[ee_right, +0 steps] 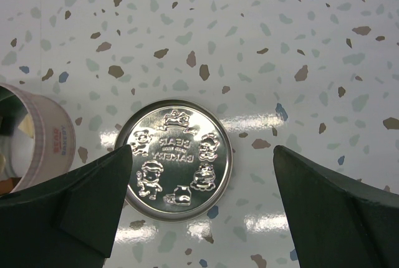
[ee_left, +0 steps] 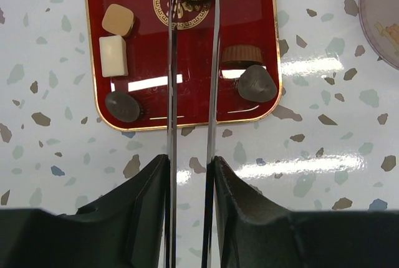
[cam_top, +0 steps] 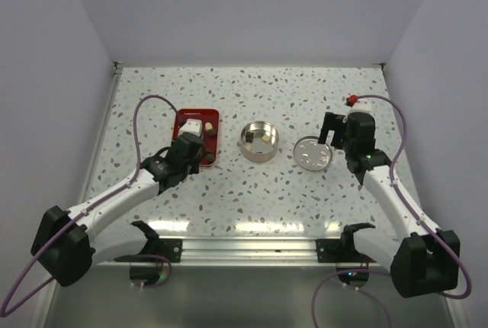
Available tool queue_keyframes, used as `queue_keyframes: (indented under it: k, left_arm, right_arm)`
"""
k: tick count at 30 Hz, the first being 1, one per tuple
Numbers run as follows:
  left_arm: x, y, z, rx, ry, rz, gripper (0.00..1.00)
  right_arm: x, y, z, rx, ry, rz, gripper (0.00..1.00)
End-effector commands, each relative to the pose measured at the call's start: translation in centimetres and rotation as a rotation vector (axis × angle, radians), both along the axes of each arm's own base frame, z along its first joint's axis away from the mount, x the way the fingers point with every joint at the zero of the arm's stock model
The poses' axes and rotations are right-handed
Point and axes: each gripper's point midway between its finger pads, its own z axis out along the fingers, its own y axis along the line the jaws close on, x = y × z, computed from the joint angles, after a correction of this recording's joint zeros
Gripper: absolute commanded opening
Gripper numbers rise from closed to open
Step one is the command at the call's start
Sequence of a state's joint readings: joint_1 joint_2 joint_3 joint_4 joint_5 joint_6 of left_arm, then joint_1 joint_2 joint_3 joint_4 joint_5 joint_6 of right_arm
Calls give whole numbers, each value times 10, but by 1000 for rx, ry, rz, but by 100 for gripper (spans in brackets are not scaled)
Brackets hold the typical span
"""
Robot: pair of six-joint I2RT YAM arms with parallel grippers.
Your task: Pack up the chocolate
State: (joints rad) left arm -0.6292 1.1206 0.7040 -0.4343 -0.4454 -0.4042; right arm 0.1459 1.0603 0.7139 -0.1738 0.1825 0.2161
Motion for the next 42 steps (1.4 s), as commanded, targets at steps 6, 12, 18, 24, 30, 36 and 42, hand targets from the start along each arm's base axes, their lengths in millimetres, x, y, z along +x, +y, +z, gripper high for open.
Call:
queue_keyframes:
  k: [6, 12, 18, 24, 30, 36, 42]
  left_arm:
    - [10, -5, 53, -65, -114, -15, 32]
    - [7, -19, 62, -126, -111, -68, 31]
    - [5, -60, 87, -176, -153, -155, 31]
    - [-5, -116, 103, -210, -169, -266, 31]
    - [-9, -140, 100, -229, -155, -319, 31]
    - [-12, -149, 97, -233, -145, -338, 39]
    - [-12, -151, 97, -233, -146, -338, 44]
  right_arm:
    - [6, 4, 13, 8, -16, 16, 99]
    - [7, 4, 13, 7, -14, 15, 99]
    - [7, 4, 12, 6, -11, 15, 99]
    - [6, 3, 12, 2, -11, 12, 99]
    - [7, 3, 11, 3, -7, 11, 99]
    - [7, 3, 11, 3, -8, 9, 99]
    - [8, 4, 10, 3, -5, 12, 99]
